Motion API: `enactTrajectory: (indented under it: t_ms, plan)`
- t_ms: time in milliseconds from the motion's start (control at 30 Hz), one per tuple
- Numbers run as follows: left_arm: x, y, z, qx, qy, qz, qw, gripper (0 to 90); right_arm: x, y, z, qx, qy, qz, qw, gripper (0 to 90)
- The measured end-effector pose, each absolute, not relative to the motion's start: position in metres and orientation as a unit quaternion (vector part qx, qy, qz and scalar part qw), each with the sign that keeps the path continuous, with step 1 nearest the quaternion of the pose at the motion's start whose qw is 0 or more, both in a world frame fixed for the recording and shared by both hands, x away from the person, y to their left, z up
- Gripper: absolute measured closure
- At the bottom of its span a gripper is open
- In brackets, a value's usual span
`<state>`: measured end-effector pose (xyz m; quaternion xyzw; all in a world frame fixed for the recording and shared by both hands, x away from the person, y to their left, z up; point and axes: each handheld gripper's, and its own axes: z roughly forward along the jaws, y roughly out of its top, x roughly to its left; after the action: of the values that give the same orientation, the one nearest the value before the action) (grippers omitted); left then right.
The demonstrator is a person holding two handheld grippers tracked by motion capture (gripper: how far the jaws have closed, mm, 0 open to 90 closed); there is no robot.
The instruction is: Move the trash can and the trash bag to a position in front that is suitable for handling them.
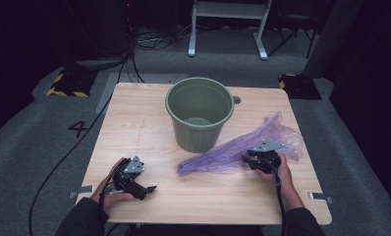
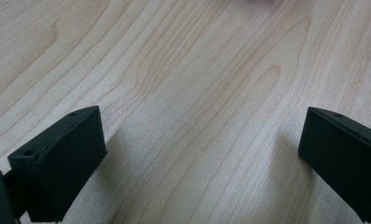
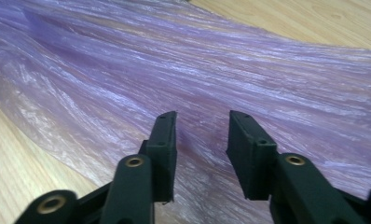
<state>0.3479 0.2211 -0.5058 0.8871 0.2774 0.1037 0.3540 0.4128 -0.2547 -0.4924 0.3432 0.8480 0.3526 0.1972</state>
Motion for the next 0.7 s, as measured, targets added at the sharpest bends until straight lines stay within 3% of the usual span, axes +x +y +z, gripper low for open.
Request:
enactTrajectory:
  t_ms: [100, 400, 700]
  plan:
    - [0.348, 0.221, -0.506, 0.887, 0.277, 0.104, 0.354, 0.2, 0.412, -0.259, -0.488, 0.346, 0.845, 0.349, 0.209, 56.5]
    - [0.348, 0.221, -0.506, 0.887, 0.278, 0.104, 0.354, 0.2, 0.401, -0.250, -0.466, 0.354, 0.816, 0.399, 0.221, 25.6]
    - [0.348, 0.221, -0.506, 0.887, 0.278, 0.104, 0.354, 0.2, 0.412, -0.213, -0.484, 0.367, 0.820, 0.386, 0.208, 18.5]
